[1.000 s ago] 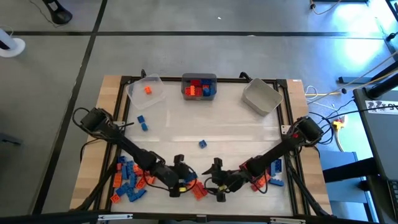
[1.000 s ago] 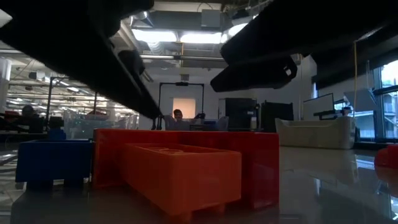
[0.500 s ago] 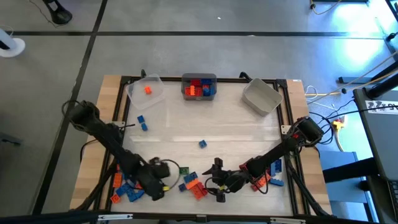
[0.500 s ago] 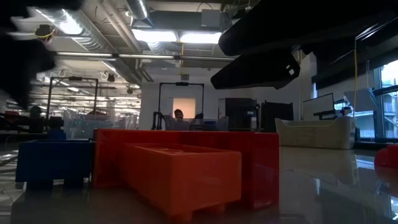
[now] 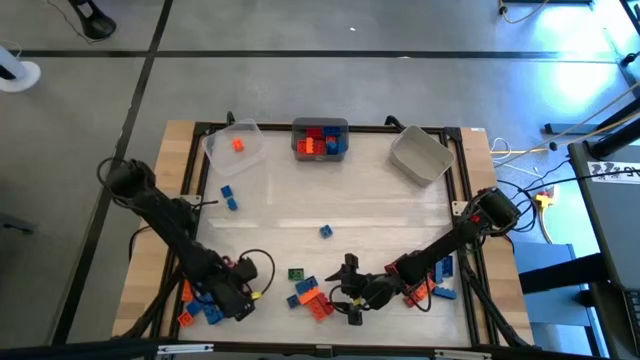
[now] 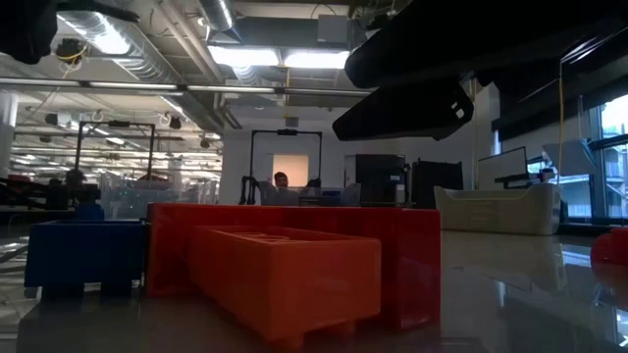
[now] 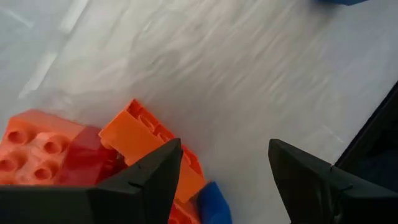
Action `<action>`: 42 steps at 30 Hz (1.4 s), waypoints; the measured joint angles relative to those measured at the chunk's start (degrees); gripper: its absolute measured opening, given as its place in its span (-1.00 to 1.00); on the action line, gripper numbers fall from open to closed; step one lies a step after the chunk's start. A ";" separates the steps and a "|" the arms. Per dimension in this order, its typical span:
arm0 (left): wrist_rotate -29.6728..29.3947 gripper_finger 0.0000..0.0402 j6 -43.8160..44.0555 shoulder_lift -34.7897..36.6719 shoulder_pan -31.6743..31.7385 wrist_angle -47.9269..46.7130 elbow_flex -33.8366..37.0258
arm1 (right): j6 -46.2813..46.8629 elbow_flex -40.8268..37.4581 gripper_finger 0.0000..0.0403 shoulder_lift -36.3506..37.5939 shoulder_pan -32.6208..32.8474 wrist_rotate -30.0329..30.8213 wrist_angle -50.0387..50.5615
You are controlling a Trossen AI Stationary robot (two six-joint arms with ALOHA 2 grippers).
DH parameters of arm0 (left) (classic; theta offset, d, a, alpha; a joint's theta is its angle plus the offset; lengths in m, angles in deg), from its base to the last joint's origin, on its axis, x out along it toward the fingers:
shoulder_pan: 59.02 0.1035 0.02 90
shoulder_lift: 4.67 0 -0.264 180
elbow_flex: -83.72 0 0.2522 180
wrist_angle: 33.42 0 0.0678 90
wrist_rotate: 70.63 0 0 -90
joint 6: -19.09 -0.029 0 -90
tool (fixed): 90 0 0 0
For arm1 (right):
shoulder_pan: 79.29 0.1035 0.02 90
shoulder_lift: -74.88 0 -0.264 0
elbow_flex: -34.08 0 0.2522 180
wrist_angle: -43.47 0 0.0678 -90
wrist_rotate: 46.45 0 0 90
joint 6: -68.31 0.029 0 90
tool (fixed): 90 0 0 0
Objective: Sort blocks by size
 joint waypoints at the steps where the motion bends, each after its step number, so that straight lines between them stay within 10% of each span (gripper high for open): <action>1: 0.02 0.14 0.38 0.34 -0.01 -0.11 0.00 | 0.00 0.00 0.48 0.00 -0.02 0.00 0.00; 21: -0.32 0.14 9.92 0.06 -0.69 -0.35 4.42 | -0.04 0.00 0.48 0.04 -0.02 0.00 0.39; 42: -5.32 0.14 -0.79 -0.38 -1.31 4.82 0.36 | -0.07 0.00 0.48 0.04 -0.04 0.00 1.18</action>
